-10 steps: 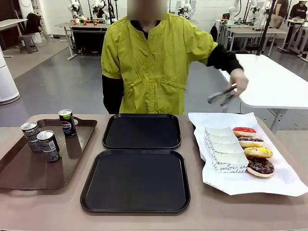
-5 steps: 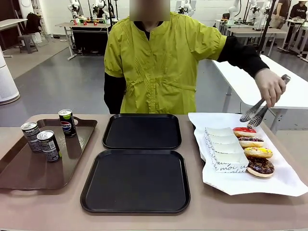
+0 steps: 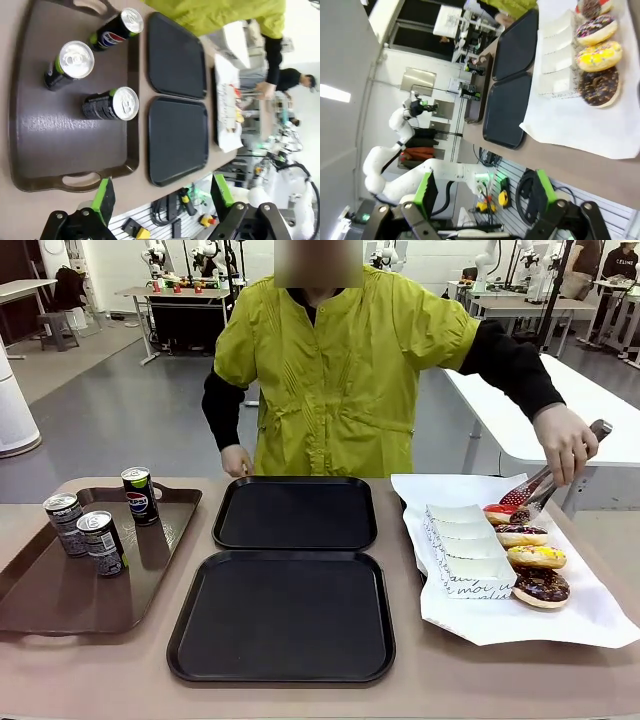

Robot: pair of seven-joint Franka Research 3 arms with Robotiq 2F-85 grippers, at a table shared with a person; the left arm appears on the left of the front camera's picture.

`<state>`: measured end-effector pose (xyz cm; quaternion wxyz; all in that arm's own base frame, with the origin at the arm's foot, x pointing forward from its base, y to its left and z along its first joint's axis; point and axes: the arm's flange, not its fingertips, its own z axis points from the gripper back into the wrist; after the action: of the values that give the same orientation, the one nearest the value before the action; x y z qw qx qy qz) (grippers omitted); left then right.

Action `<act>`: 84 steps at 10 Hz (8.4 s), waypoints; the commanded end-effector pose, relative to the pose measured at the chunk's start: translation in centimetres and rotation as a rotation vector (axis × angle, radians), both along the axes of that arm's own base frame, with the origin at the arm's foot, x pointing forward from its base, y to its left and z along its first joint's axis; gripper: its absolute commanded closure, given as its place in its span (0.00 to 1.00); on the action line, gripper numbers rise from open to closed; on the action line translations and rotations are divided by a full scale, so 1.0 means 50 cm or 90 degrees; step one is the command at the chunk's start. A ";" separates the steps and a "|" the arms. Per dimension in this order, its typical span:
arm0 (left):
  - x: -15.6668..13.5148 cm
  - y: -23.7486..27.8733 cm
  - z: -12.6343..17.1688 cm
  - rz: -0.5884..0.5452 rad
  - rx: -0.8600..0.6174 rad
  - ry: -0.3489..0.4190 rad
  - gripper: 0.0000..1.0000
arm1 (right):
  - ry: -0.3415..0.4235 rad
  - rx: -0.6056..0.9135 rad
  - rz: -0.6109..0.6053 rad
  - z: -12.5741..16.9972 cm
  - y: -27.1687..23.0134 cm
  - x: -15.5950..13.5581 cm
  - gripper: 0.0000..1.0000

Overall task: Set up donuts and drinks on trays.
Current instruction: Pick up one Pepsi coke and place it on the Flat Tray.

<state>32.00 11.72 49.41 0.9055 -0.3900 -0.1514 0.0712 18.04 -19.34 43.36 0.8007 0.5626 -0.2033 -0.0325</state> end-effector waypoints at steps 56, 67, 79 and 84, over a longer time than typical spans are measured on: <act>0.225 -0.347 -0.181 -0.089 0.500 0.226 0.86 | -0.018 0.006 -0.002 0.002 -0.003 0.006 0.00; 0.020 -0.425 0.120 -0.125 0.457 0.196 0.86 | -0.018 0.006 -0.002 0.002 -0.003 0.006 0.00; 0.140 -0.707 -0.002 -0.261 0.537 0.168 0.41 | -0.018 0.006 -0.002 0.002 -0.003 0.006 0.00; 0.168 -0.863 -0.148 -0.395 0.576 0.099 0.41 | -0.018 0.006 -0.002 0.002 -0.003 0.006 0.00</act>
<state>40.15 -31.08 42.05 0.9738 0.0094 0.0318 -0.2248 18.09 -19.36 43.41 0.8023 0.5602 -0.2038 -0.0313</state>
